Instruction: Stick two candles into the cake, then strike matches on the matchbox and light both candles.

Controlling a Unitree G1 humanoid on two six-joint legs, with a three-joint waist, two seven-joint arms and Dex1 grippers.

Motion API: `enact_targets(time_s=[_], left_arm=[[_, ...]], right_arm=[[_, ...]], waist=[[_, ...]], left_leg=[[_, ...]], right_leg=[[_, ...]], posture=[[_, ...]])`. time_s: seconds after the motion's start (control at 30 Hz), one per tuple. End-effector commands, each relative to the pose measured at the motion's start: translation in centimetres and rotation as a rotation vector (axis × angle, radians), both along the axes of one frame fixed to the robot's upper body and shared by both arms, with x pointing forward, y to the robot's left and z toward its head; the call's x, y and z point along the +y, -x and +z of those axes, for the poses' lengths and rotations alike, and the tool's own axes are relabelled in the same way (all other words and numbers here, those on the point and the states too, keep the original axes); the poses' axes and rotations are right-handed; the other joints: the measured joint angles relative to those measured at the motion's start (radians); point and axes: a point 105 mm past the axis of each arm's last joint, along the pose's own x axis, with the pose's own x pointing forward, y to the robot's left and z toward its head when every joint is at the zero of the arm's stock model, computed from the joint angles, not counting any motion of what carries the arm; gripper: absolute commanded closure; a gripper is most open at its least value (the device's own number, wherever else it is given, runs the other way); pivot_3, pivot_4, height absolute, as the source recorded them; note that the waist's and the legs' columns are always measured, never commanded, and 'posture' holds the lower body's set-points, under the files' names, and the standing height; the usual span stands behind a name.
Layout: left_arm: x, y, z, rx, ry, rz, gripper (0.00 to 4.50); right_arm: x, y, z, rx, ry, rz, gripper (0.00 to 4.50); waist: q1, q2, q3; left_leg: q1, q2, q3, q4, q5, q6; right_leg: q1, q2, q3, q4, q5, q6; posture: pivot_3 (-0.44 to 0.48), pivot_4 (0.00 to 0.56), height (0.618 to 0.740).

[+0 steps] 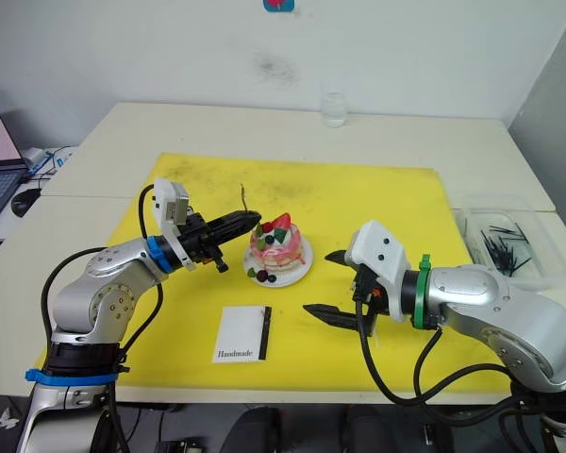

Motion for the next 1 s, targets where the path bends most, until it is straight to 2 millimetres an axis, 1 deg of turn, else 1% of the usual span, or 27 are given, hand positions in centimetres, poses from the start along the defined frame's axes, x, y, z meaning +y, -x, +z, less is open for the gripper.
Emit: enact_targets(time_s=[0.03,0.17,0.4,0.57,0.7,1.0], left_arm=[[0.32,0.01,0.58,-0.059,-0.017,0.017,4.5],[0.54,-0.18,0.25,-0.066,-0.024,0.035,4.5],[-0.04,-0.13,-0.21,-0.065,-0.018,0.025,4.5],[0.05,-0.17,0.48,-0.069,0.0,0.018,4.5],[-0.01,-0.05,0.59,-0.077,-0.017,0.004,4.5],[-0.36,-0.06,-0.35,-0.072,-0.027,0.006,4.5]], right_arm=[[-0.07,-0.01,1.1,-0.054,-0.016,-0.002,0.03],[-0.04,-0.04,1.17,-0.056,-0.017,-0.002,0.03],[0.03,0.06,1.21,-0.059,-0.017,0.001,0.03],[0.01,0.1,1.14,-0.056,-0.014,-0.001,0.03],[0.06,0.12,1.06,-0.05,-0.017,-0.001,0.03],[0.08,0.16,0.94,-0.05,-0.015,-0.001,0.03]], waist=[[0.0,0.0,0.0],[0.0,0.0,0.0],[0.0,0.0,0.0],[0.0,0.0,0.0],[0.0,0.0,0.0],[0.0,0.0,0.0]], left_leg=[[0.0,0.0,0.0,0.0,0.0,0.0],[0.0,0.0,0.0,0.0,0.0,0.0],[0.0,0.0,0.0,0.001,0.0,0.0],[0.0,0.0,0.0,0.001,0.0,0.0],[0.0,0.0,0.0,0.002,0.0,0.0],[0.0,0.0,0.0,0.003,0.0,0.0]], right_leg=[[0.0,0.0,0.0,0.0,0.0,0.0],[0.0,0.0,0.0,0.0,0.0,0.0],[0.0,0.0,0.0,0.0,0.0,0.0],[0.0,0.0,0.0,0.001,0.0,0.0],[0.001,0.0,0.0,0.001,0.0,0.0],[0.001,0.0,0.0,0.001,0.001,0.001]], posture=[[0.0,0.15,0.74],[0.0,0.15,0.74],[0.0,0.15,0.74],[0.0,0.15,0.74],[0.0,0.15,0.74],[0.0,0.15,0.74]])
